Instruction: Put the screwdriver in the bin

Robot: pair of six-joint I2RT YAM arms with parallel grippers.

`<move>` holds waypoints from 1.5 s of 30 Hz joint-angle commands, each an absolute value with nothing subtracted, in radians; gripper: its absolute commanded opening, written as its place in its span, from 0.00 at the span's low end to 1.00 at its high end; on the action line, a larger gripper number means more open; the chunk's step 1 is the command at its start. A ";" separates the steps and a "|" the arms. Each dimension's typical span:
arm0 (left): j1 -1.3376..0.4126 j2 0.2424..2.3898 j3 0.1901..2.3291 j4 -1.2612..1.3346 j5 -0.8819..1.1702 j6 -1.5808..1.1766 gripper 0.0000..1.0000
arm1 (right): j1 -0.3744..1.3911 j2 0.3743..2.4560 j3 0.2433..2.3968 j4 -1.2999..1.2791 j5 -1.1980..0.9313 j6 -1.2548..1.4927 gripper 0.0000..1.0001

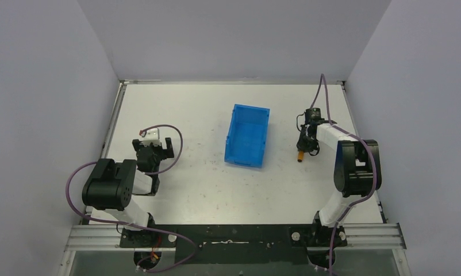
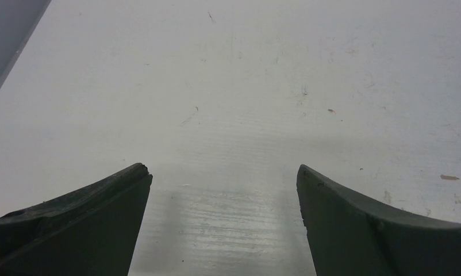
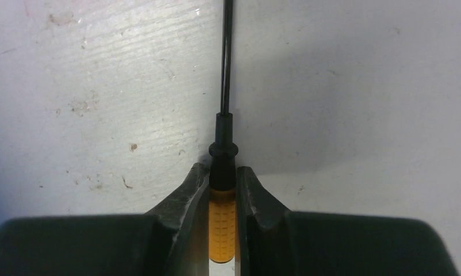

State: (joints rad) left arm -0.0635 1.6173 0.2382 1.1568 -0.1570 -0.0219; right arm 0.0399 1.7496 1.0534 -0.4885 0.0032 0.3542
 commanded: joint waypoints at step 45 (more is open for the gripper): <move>-0.061 1.612 0.255 1.211 -0.159 -0.028 0.97 | 0.674 1.999 1.468 -0.472 0.206 0.443 0.18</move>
